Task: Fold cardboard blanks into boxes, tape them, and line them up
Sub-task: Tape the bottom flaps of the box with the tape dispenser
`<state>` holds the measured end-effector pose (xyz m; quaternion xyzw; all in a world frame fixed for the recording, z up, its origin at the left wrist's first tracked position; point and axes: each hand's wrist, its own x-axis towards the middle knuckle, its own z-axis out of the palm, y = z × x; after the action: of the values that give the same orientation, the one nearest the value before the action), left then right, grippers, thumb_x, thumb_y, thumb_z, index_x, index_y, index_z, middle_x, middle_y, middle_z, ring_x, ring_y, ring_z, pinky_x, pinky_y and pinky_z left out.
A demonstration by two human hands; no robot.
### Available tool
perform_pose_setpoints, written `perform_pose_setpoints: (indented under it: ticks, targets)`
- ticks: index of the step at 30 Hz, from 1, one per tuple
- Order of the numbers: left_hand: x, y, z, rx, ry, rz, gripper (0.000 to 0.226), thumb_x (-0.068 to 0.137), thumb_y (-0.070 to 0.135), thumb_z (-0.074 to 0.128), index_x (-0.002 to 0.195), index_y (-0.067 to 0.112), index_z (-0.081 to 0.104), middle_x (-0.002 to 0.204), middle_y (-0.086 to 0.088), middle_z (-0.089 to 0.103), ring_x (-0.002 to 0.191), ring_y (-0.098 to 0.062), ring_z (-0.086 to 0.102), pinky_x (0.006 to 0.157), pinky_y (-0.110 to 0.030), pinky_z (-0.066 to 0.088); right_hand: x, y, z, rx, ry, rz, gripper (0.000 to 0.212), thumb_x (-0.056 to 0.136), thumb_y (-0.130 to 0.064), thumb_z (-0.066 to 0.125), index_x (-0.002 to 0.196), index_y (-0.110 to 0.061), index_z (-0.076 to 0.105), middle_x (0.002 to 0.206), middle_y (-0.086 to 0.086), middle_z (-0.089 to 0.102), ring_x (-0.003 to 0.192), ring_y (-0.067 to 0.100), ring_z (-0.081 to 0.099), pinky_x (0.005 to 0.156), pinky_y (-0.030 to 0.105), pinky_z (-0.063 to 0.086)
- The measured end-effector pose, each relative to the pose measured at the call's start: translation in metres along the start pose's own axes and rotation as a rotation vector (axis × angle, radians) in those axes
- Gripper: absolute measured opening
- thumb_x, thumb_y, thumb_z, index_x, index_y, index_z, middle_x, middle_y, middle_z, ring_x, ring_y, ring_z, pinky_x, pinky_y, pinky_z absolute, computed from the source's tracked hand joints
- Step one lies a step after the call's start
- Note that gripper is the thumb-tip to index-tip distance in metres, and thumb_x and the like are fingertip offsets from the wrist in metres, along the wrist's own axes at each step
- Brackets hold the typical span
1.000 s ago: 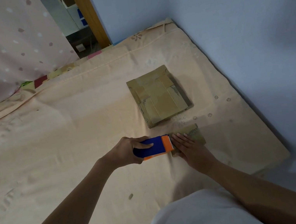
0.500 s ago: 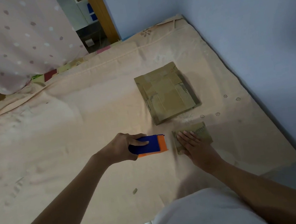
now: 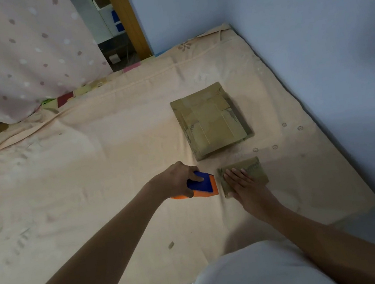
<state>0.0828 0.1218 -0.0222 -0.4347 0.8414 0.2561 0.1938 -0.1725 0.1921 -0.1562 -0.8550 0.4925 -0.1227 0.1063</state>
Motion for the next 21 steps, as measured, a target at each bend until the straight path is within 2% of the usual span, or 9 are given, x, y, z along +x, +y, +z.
perform_pose_setpoints:
  ticks: [5,9,12,14,16,18,20,21]
  targets:
    - [0.015,0.005,-0.005,0.007,-0.014,-0.028,0.053,0.084,0.029,0.070,0.136,0.024,0.059,0.124,0.002,0.063,0.100,-0.012,0.042,0.082,-0.026,0.044,0.001,0.000,-0.002,0.010,0.018,-0.007,0.066,0.109,-0.037,0.009,0.137,0.000,0.055,0.141,0.015,0.057,0.130,0.031,0.055,0.121,0.034,0.013]
    - [0.021,0.004,-0.007,-0.011,-0.033,-0.060,0.049,0.081,0.028,0.075,0.129,0.024,0.065,0.113,0.000,0.066,0.104,-0.018,0.055,0.083,-0.027,0.050,0.002,-0.001,0.000,0.008,-0.003,-0.020,0.065,0.109,-0.036,0.010,0.136,0.001,0.057,0.140,0.015,0.058,0.129,0.031,0.056,0.120,0.035,0.014]
    - [0.017,-0.004,0.006,0.018,-0.089,-0.140,0.043,0.076,0.024,0.077,0.118,0.021,0.071,0.103,-0.001,0.064,0.101,-0.022,0.060,0.082,-0.033,0.055,0.003,0.001,0.002,-0.008,-0.021,-0.007,0.053,0.104,-0.033,0.031,0.136,0.000,0.057,0.142,0.013,0.057,0.131,0.030,0.055,0.121,0.035,0.013]
    - [0.015,-0.011,0.012,0.029,-0.059,-0.192,0.040,0.079,0.023,0.074,0.118,0.017,0.069,0.106,-0.004,0.065,0.102,-0.022,0.057,0.079,-0.031,0.051,0.003,0.000,0.001,-0.005,-0.027,0.003,0.054,0.104,-0.034,0.032,0.136,0.000,0.057,0.142,0.013,0.057,0.132,0.030,0.055,0.121,0.035,0.014]
    - [0.016,-0.015,0.014,0.059,0.050,-0.256,0.036,0.083,0.023,0.072,0.116,0.010,0.064,0.110,-0.007,0.064,0.101,-0.024,0.055,0.078,-0.031,0.048,0.002,-0.001,0.000,0.006,-0.024,0.011,0.062,0.109,-0.038,0.018,0.135,0.001,0.058,0.142,0.013,0.057,0.133,0.029,0.053,0.121,0.036,0.016]
    - [0.017,-0.018,0.023,0.052,0.150,-0.303,0.036,0.088,0.031,0.070,0.115,0.008,0.060,0.116,-0.006,0.059,0.101,-0.025,0.053,0.080,-0.030,0.046,0.001,-0.002,-0.003,0.014,-0.030,0.009,0.065,0.110,-0.038,0.013,0.135,0.002,0.058,0.143,0.014,0.056,0.134,0.029,0.052,0.121,0.036,0.017]
    - [0.016,-0.017,0.039,0.043,0.210,-0.333,0.035,0.094,0.033,0.063,0.119,0.009,0.058,0.127,-0.005,0.051,0.106,-0.027,0.049,0.083,-0.034,0.048,0.002,-0.002,-0.005,-0.003,-0.038,0.007,0.066,0.110,-0.038,0.012,0.136,0.002,0.058,0.144,0.014,0.055,0.134,0.030,0.052,0.121,0.036,0.017]
    - [0.016,-0.016,0.050,0.041,0.205,-0.347,0.033,0.096,0.027,0.060,0.123,0.008,0.056,0.138,-0.006,0.046,0.111,-0.028,0.046,0.085,-0.037,0.050,0.003,-0.002,-0.007,-0.012,-0.045,0.006,0.066,0.110,-0.038,0.012,0.137,0.001,0.057,0.144,0.013,0.055,0.135,0.029,0.051,0.121,0.036,0.015]
